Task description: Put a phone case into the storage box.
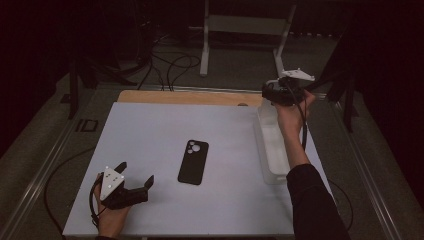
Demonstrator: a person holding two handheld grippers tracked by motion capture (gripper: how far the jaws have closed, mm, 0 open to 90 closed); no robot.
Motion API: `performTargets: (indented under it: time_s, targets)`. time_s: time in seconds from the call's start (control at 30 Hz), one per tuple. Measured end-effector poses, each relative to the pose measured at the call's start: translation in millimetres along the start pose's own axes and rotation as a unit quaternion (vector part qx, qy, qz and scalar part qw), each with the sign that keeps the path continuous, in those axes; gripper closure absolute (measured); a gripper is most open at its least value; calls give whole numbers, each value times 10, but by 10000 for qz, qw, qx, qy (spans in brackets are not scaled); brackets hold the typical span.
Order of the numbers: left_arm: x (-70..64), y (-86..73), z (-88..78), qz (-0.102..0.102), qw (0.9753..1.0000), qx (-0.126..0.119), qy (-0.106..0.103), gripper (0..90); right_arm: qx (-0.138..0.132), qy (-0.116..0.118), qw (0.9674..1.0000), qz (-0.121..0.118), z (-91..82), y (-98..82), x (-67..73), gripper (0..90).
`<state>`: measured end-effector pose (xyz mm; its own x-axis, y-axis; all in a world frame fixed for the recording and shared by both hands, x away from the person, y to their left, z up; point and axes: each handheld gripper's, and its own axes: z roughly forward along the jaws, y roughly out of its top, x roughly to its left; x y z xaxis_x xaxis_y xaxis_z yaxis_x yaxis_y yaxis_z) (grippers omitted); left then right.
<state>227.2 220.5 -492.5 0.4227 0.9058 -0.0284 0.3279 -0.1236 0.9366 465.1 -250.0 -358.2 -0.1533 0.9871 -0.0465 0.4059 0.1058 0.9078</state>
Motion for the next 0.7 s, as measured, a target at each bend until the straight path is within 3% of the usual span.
performTargets:
  time_s: [0.23,0.7]
  targets:
    - [1,-1,0,6,10000,8,3,0,107,-105,9998,102,43,-84,-75,165]
    - [0,-1,1,11,10000,11,1,0,400,-121,9989,230,187,-316,-76,164]
